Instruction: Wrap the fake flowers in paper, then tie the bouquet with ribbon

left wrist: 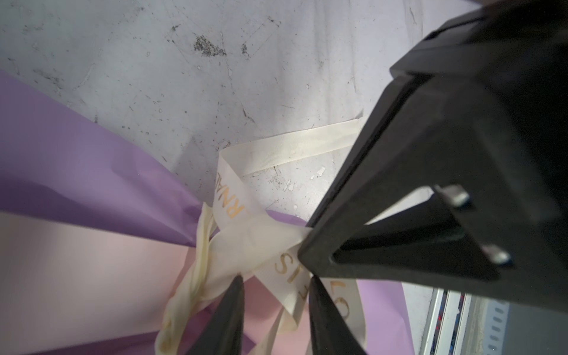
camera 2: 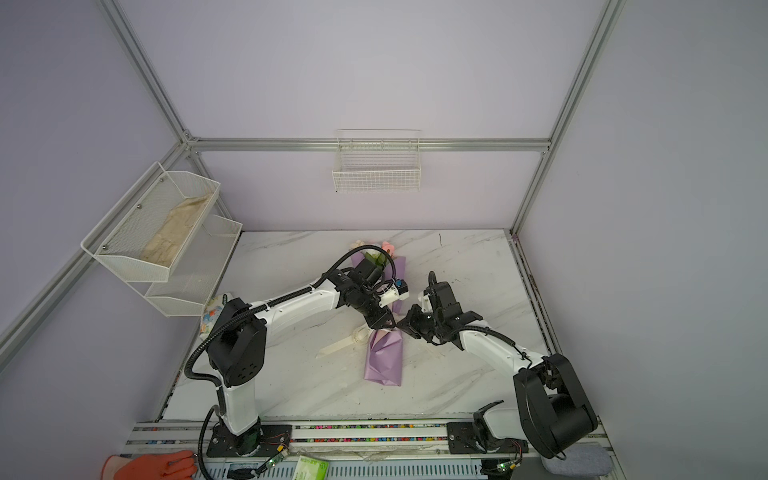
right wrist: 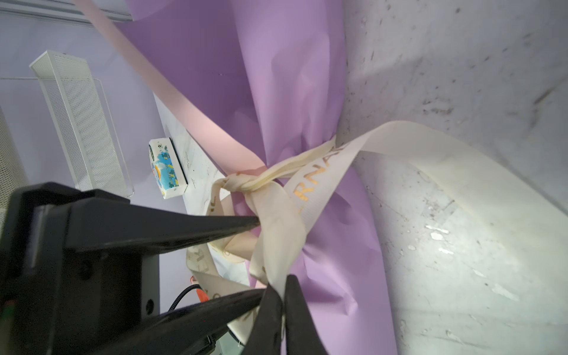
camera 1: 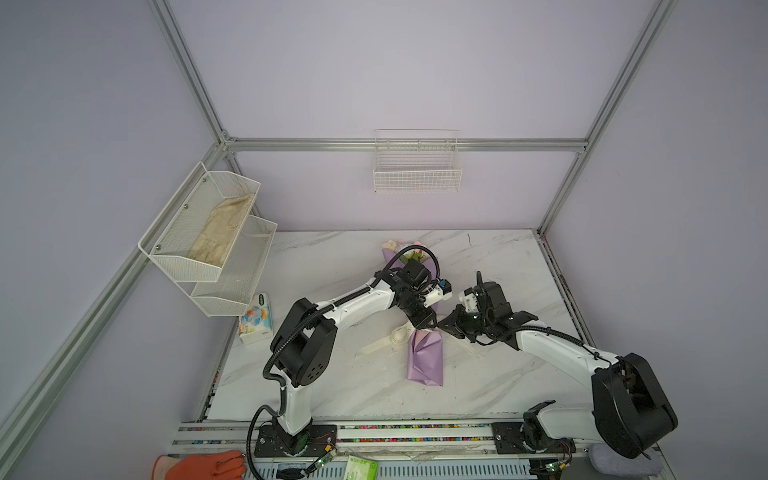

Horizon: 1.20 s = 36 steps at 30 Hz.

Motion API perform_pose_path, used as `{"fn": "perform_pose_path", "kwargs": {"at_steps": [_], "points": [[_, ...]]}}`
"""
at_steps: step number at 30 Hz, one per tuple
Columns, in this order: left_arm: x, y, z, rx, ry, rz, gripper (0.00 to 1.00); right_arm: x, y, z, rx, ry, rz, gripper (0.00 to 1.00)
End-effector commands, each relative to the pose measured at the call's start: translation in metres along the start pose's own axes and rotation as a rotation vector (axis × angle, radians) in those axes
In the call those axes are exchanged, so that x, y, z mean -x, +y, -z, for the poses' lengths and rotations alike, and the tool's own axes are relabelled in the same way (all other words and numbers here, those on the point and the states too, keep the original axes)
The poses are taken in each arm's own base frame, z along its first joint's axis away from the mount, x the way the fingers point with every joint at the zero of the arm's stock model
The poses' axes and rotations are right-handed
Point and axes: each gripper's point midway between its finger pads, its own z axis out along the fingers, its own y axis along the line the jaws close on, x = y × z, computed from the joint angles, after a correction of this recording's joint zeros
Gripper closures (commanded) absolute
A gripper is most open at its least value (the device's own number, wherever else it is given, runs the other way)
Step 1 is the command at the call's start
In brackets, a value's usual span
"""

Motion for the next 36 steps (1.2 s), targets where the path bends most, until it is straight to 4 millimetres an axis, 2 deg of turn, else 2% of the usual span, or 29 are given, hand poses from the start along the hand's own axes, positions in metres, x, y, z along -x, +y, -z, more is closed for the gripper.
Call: {"fn": "perform_pose_path", "kwargs": {"at_steps": [1,7,12,17,22,29,30,32,36], "points": [[0.021,-0.001,0.01,0.027,-0.017,-0.068,0.66,-0.002,0.012,0.004,0.042,-0.006,0.036,0.9],[0.019,-0.003,0.006,0.029,0.001,-0.086,0.66,-0.003,0.012,0.005,0.049,-0.005,0.038,0.9],[0.023,-0.006,0.008,0.023,-0.007,-0.098,0.77,-0.004,0.01,0.004,0.045,-0.003,0.033,0.9],[0.027,-0.008,0.017,0.037,-0.026,-0.106,0.89,-0.003,0.004,0.002,0.018,-0.005,0.029,0.9],[0.029,-0.007,0.031,0.074,-0.052,-0.108,0.94,-0.003,-0.012,-0.002,-0.039,-0.009,0.019,0.9],[0.031,-0.01,0.04,0.067,-0.08,-0.099,0.97,-0.001,-0.01,-0.006,-0.034,0.0,0.027,0.89],[0.03,-0.011,0.04,0.065,-0.08,-0.099,0.97,0.0,-0.008,-0.006,-0.027,-0.001,0.034,0.88],[0.029,-0.009,0.039,0.064,-0.078,-0.093,0.97,0.0,0.001,-0.002,-0.003,-0.003,0.055,0.78],[0.031,-0.008,0.04,0.054,-0.087,-0.086,0.98,0.011,0.014,0.018,0.018,-0.1,0.015,0.62]]}}
